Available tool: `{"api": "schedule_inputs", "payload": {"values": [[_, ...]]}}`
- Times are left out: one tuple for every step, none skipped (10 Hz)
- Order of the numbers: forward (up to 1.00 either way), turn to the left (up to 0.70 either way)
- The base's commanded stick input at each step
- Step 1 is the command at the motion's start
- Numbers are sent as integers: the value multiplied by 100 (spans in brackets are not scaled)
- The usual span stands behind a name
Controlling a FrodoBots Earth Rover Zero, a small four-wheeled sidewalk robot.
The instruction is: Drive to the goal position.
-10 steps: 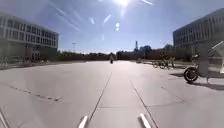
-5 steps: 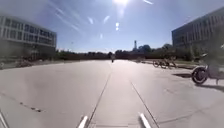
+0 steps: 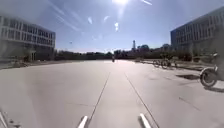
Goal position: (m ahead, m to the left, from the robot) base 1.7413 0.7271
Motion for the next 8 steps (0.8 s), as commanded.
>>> {"api": "schedule_inputs", "payload": {"values": [[70,0],[70,0],[70,0],[70,0],[70,0],[70,0],[70,0],[70,0]]}}
